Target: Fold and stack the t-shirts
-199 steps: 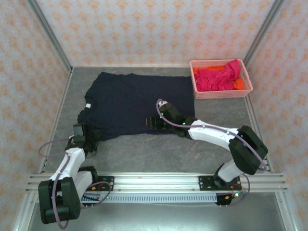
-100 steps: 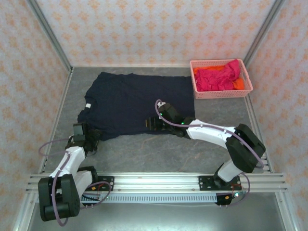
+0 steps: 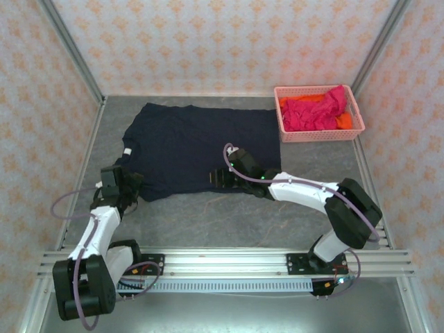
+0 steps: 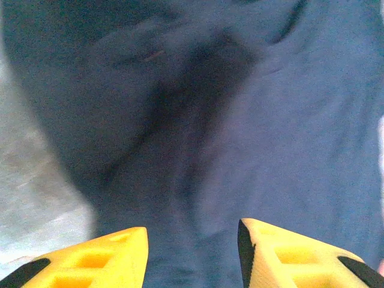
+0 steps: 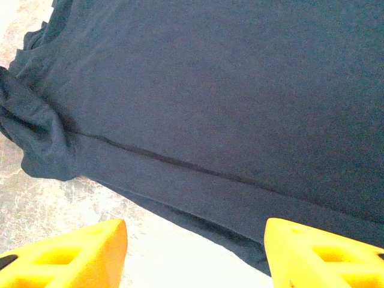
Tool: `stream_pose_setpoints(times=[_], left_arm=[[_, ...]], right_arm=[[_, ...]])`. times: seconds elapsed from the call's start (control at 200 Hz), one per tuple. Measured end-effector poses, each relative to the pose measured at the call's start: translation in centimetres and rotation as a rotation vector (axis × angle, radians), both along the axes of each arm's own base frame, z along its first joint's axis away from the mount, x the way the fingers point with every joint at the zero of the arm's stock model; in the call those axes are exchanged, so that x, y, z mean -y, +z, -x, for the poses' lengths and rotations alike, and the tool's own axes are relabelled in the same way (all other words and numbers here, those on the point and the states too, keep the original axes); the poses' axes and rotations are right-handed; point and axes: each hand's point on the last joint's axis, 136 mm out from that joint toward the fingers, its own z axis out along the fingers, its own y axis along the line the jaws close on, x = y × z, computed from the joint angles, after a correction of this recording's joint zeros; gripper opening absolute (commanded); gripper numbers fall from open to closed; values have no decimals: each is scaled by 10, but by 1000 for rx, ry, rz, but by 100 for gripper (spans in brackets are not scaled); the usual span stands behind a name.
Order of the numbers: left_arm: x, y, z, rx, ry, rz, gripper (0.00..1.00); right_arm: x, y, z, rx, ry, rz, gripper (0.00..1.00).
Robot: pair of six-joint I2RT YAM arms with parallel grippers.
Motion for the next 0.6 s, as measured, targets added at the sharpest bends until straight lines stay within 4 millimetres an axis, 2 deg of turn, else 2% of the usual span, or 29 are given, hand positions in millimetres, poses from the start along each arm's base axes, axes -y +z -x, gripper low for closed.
stream_pose_setpoints(times=[0.05,0.115,0.45,0.55,0.6], left_arm=[[-1,13,-6,39,-2,-10,48],[-2,15,-7,46,-2,-13,50],[1,-30,9,-106,7,21,55],[3,-43,15,-148,9,37,65],[4,-46,15,-157,8,45,66]], right_arm=[[0,-2,0,-6,-3,2,63],[0,-5,0,-12,-4,5,63],[0,-7,0,-17,-7,7,63],[0,-7,0,-17,-7,7,63],[0,-7,0,-17,-7,7,63]])
